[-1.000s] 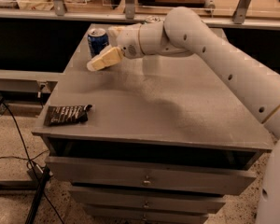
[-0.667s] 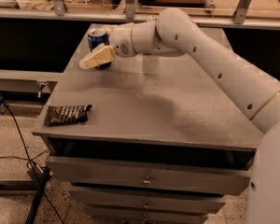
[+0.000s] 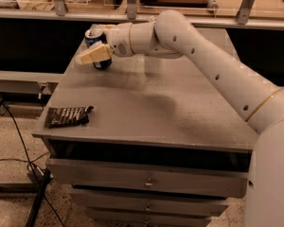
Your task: Move pepsi can near rxbar chocolate
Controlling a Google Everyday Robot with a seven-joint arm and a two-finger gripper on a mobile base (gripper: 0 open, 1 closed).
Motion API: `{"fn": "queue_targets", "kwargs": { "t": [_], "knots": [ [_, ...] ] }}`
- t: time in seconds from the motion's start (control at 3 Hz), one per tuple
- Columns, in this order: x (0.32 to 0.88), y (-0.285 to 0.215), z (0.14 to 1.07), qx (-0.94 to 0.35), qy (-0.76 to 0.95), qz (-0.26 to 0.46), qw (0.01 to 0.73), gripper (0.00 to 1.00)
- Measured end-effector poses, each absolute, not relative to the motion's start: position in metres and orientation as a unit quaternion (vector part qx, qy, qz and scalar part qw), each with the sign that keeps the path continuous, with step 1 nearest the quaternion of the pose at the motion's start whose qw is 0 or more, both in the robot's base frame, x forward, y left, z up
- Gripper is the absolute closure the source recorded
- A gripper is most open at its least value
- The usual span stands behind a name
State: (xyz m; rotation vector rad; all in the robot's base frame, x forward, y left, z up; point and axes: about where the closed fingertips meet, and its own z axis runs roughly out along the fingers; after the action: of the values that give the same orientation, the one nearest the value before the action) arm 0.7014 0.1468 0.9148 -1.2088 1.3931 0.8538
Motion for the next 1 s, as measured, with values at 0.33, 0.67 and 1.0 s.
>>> {"fn": "queue_targets", "kwargs": {
  "t": [0.33, 0.67, 1.0],
  "knots": [
    [0.7003, 0.1497, 0.9143, -0.507, 0.582, 0.359, 0.525, 0.39],
    [0.6993, 0.1525, 0.9140, -0.508, 0.581, 0.360, 0.524, 0.62],
    [0.6983, 0.1594, 0.9217, -0.513, 0.574, 0.367, 0.523, 0.93]
  ]
}}
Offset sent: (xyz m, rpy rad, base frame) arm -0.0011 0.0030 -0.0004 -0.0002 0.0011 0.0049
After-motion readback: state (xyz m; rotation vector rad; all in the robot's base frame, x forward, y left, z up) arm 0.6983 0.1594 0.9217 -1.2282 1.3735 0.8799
